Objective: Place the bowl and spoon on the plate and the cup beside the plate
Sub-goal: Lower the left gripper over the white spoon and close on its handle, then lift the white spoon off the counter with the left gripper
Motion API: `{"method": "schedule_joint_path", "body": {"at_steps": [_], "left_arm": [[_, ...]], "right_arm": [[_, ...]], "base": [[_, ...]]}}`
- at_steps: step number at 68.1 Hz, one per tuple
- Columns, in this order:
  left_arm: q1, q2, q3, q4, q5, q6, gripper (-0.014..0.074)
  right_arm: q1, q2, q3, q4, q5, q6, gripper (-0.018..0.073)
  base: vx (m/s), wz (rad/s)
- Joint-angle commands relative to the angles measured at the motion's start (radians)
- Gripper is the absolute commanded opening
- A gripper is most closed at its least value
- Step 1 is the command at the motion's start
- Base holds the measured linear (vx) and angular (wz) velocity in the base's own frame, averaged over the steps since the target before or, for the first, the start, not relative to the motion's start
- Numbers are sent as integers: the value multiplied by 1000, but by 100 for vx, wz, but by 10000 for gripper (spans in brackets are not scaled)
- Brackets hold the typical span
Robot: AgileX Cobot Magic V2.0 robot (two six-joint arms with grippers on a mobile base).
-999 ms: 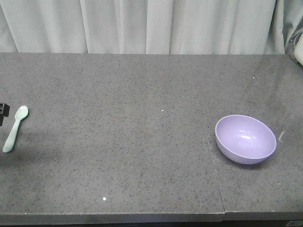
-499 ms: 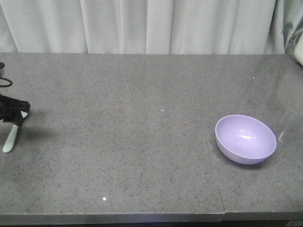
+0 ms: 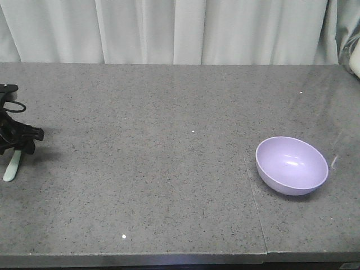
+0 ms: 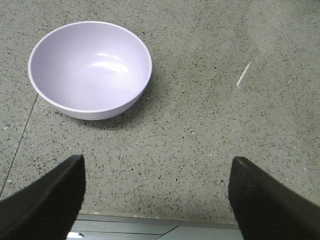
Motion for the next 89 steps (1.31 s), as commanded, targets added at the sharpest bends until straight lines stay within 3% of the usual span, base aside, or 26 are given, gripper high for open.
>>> {"method": "schedule_joint_path", "body": {"at_steps": [1, 25, 59, 89], "left_arm": [[-3, -39, -31, 8, -54, 0, 435], [-3, -36, -31, 8, -110, 0, 371], [-5, 14, -88, 6, -39, -1, 351], [-5, 14, -88, 17, -4, -1, 104]], "right_arm": [[-3, 7, -31, -5, -58, -9, 562], [-3, 7, -31, -5, -57, -9, 562], [-3, 7, -31, -5, -57, -9, 562], [-3, 7, -31, -5, -58, -9, 562]], "base": [[0, 0], [0, 0], [0, 0], [0, 0]]}}
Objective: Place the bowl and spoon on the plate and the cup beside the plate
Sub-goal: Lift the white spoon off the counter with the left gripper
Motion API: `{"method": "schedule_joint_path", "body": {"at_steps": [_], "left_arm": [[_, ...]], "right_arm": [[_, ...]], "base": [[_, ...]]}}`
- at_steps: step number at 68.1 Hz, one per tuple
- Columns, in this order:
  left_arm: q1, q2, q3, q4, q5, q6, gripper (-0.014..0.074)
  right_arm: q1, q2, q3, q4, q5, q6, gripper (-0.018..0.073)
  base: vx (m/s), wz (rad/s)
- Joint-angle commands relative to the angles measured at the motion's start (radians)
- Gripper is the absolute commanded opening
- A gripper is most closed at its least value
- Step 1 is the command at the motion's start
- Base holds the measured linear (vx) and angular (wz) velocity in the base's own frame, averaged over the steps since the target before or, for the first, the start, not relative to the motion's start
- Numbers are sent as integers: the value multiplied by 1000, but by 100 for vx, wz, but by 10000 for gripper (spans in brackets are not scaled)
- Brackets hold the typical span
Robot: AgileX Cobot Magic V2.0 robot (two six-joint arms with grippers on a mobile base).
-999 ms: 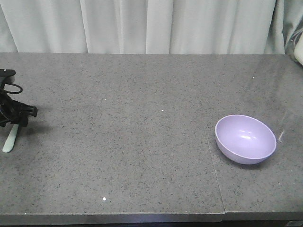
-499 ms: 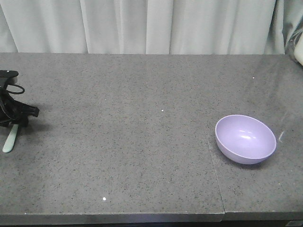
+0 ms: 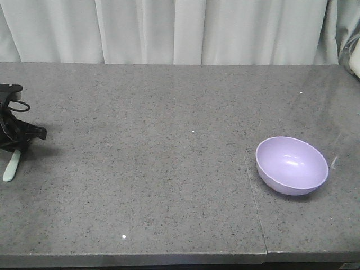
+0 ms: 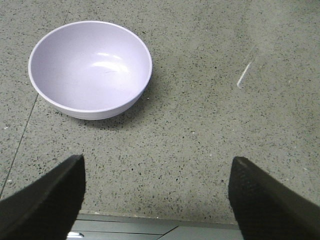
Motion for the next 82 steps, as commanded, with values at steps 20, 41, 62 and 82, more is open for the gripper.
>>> {"method": "schedule_joint_path", "body": {"at_steps": [20, 41, 62, 82], "left_arm": [[-4, -81, -28, 0, 11, -2, 66], [-7, -242, -26, -61, 52, 17, 66], [-68, -531, 149, -134, 8, 98, 66], [-76, -837, 388, -167, -25, 98, 66]], "right_arm": [[-3, 7, -31, -5, -59, -9, 562], [-3, 7, -31, -5, -58, -9, 562], [-3, 7, -31, -5, -52, -9, 562], [-3, 7, -31, -5, -52, -9, 562]], "base": [[0, 0], [0, 0], [0, 0], [0, 0]]}}
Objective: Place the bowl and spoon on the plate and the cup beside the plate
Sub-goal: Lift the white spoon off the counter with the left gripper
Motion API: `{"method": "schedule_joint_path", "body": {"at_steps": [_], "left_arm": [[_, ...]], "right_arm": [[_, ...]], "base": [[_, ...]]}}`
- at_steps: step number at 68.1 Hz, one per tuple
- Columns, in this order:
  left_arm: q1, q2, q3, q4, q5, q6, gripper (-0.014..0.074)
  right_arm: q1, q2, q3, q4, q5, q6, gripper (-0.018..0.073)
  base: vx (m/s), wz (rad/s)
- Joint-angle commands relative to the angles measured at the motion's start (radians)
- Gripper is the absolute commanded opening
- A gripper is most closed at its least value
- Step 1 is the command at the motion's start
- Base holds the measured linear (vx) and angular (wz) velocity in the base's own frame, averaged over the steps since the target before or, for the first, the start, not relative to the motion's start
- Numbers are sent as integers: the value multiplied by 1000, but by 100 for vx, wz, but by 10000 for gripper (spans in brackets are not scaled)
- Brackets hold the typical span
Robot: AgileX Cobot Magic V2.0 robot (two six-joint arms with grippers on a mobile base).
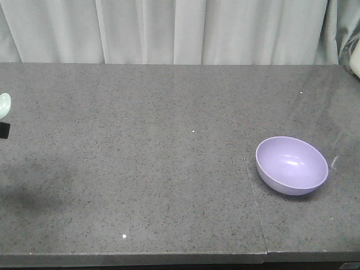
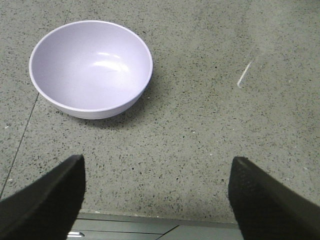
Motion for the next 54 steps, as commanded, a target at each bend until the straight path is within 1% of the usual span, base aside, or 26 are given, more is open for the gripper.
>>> {"method": "schedule_joint_path", "body": {"at_steps": [1, 12, 25, 34, 40, 50, 54], "left_arm": [[-7, -123, 42, -34, -56, 1, 66], [-7, -254, 140, -51, -63, 1, 66], [-7, -341, 204, -54, -66, 1, 66], [-9, -363, 240, -102, -126, 6, 66], [-40, -359, 250, -103, -140, 33, 66], [-103, -358, 250, -102, -158, 35, 66], [-117, -360, 250, -101, -162, 35, 66]], "right_arm": [[-3, 7, -31, -5, -53, -9, 562], [-3, 7, -31, -4, -53, -8, 562], [-3, 7, -31, -2, -53, -7, 562], [-3, 7, -31, -2, -53, -7, 562], [-3, 7, -31, 24, -54, 7, 562], [-3, 7, -31, 85, -79, 9, 562], [-3, 7, -31, 89, -80, 9, 562]], "base": [[0, 0], [0, 0], [0, 0], [0, 0], [0, 0], [0, 0], [0, 0]]}}
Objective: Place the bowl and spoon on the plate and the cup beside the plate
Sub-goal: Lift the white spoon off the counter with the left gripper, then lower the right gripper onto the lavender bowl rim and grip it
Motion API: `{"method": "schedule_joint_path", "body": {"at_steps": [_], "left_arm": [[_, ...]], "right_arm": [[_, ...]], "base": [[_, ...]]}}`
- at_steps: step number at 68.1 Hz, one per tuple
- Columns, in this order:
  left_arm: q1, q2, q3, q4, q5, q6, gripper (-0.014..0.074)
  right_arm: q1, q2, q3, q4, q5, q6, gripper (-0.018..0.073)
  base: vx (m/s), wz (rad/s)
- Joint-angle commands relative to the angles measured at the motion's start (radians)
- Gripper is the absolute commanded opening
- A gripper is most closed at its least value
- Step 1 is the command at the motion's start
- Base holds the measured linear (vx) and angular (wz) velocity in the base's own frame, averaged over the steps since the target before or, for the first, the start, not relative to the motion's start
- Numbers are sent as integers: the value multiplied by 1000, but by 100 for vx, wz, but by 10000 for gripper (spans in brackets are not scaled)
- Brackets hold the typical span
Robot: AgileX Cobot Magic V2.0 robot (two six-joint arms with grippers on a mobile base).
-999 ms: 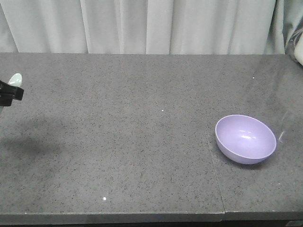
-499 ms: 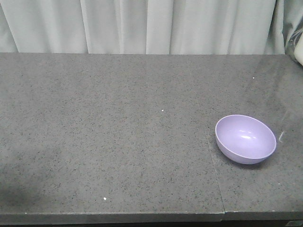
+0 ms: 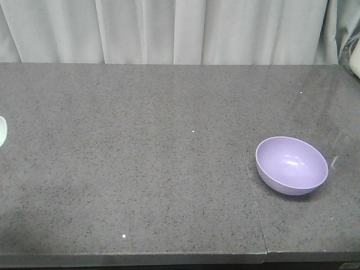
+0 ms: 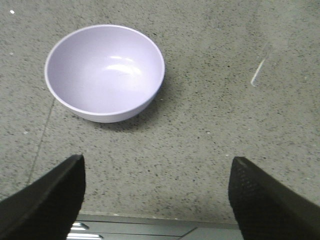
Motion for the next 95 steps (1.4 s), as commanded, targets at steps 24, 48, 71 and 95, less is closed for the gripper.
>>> {"method": "schedule_joint_path", "body": {"at_steps": [24, 48, 71, 95], "left_arm": [[-37, -9, -23, -21, -43, 1, 66], [-37, -9, -23, -21, -44, 1, 66], [-37, -9, -23, -21, -44, 1, 66], [-37, -9, -23, -21, -44, 1, 66]], "right_arm": [[-3, 7, -31, 7, -80, -2, 561], [-3, 319, -204, -25, 11, 65, 561], [-3, 732, -461, -41, 103, 122, 561], [-3, 970, -558, -35, 88, 85, 529]], "base": [[0, 0], [0, 0], [0, 0], [0, 0]]}}
